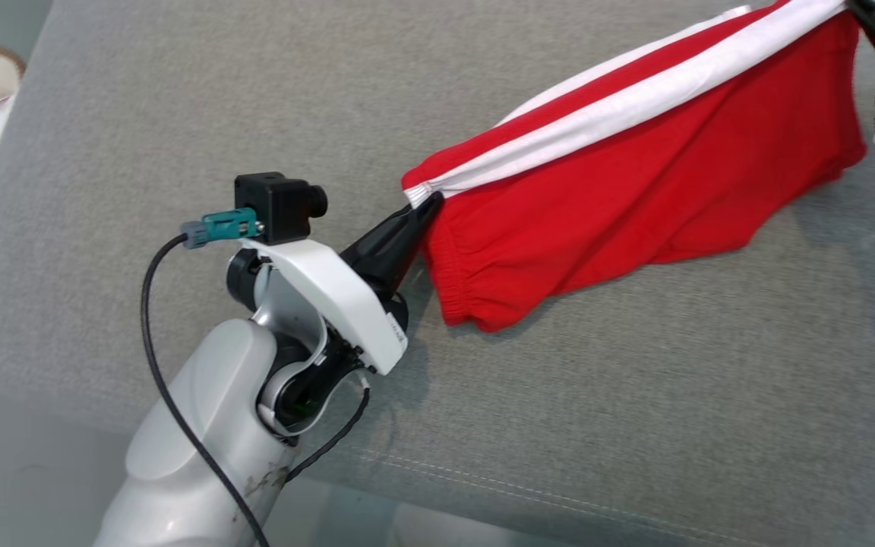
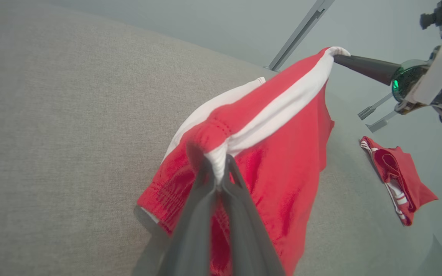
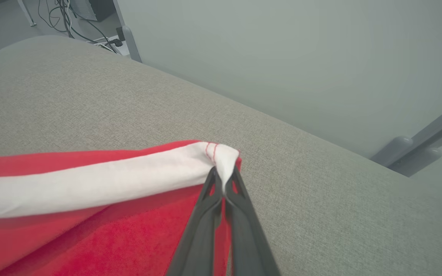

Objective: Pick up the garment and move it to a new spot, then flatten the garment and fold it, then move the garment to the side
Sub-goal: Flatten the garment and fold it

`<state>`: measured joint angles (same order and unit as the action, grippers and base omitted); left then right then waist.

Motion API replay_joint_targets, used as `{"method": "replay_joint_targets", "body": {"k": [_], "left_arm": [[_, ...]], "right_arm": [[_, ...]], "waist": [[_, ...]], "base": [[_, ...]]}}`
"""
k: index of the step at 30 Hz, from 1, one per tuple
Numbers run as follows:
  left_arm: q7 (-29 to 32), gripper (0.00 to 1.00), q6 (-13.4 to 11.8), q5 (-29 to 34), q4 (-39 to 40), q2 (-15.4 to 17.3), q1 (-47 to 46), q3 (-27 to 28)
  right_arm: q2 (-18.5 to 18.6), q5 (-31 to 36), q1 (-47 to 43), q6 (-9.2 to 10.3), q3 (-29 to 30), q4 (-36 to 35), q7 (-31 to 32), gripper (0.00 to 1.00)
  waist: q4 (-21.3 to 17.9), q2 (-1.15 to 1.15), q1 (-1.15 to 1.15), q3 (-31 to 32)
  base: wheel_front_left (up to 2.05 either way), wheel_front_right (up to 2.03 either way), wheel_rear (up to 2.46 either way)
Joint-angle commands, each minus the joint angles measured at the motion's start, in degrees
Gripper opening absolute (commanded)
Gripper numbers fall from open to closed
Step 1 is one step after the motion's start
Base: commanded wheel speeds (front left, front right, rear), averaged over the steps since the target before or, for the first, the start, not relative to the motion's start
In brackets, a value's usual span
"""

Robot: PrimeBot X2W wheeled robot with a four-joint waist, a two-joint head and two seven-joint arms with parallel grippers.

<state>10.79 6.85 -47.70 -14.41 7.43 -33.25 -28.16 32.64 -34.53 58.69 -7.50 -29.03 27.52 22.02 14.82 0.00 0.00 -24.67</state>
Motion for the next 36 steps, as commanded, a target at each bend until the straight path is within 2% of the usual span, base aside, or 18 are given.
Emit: {"method": "replay_joint_targets", "body": {"k": [1,7,8,9,10,11,12,17,21,26,31,36], "left_arm": [[-0.86,0.00,0.35,-0.81,-0.08,0.89,-2.58,1.19],[-4.00,0.00,0.60,-4.09,-6.06,-1.17,-6.38,-2.86],[-4.75,0.00,0.61,-4.36,-6.68,-1.22,-6.90,-3.62],[-4.75,0.00,0.61,-4.36,-6.68,-1.22,-6.90,-3.62],[-5.72,0.35,0.61,-4.71,-7.30,-1.25,-7.26,-4.06],[-6.30,0.90,0.62,-4.98,-7.97,-1.16,-7.54,-4.59],[-7.11,1.00,0.62,-4.95,-8.64,-0.96,-7.79,-4.86],[-11.96,1.00,0.53,-4.11,-10.74,-0.24,-7.57,-4.63],[-14.73,1.00,-1.64,-1.81,-9.58,1.02,-5.54,-4.68],[-15.82,1.00,-5.31,0.57,-4.38,3.29,-1.20,-5.26],[-14.05,1.00,-8.94,1.03,1.49,5.14,3.94,-6.01],[-11.62,1.00,-9.85,-0.56,4.33,5.32,6.17,-6.54]], "right_arm": [[0.80,-1.16,0.79,0.01,-1.28,0.42,-0.81,0.00],[1.11,-4.67,4.54,0.01,-6.50,7.07,-3.53,0.02],[1.00,-5.25,4.82,0.01,-7.21,7.80,-4.14,0.35],[1.00,-5.25,4.82,0.01,-7.21,7.80,-4.14,0.35],[0.95,-5.58,5.04,0.01,-7.88,8.46,-4.94,0.87],[0.81,-5.96,5.12,0.01,-8.56,8.95,-5.74,1.00],[0.76,-6.31,5.17,0.01,-9.23,9.30,-6.50,1.00],[1.15,-8.00,4.03,0.01,-11.10,9.58,-12.42,1.00],[1.76,-8.95,1.71,0.01,-11.54,8.30,-16.77,1.00],[1.72,-8.47,-1.85,0.01,-10.12,7.35,-21.22,1.00],[-0.03,-7.84,-4.79,0.01,-8.86,7.91,-21.83,1.00],[-1.79,-7.76,-4.94,0.01,-9.10,10.03,-19.76,1.00]], "waist": [[2.79,0.00,0.00,-2.11],[4.96,0.00,0.00,-3.47],[5.07,0.00,0.00,-3.54],[5.07,0.00,0.00,-3.54],[5.12,0.00,0.00,-3.55],[5.10,0.00,0.00,-3.52],[5.04,0.00,0.00,-3.55],[4.34,0.00,0.00,-2.80],[3.30,0.00,0.00,-2.04],[1.65,0.00,0.00,-0.97],[0.42,0.00,0.00,-0.49],[0.31,0.00,0.00,-0.59]], "base": [[0.00,0.00,0.00],[0.00,0.00,0.00],[0.00,0.00,0.00],[0.00,0.00,0.00],[0.00,0.00,0.00],[0.00,0.00,0.00],[0.00,0.00,0.00],[0.00,0.00,0.00],[0.00,0.00,0.00],[0.00,0.00,0.00],[0.00,0.00,0.00],[0.00,0.00,0.00]]}}
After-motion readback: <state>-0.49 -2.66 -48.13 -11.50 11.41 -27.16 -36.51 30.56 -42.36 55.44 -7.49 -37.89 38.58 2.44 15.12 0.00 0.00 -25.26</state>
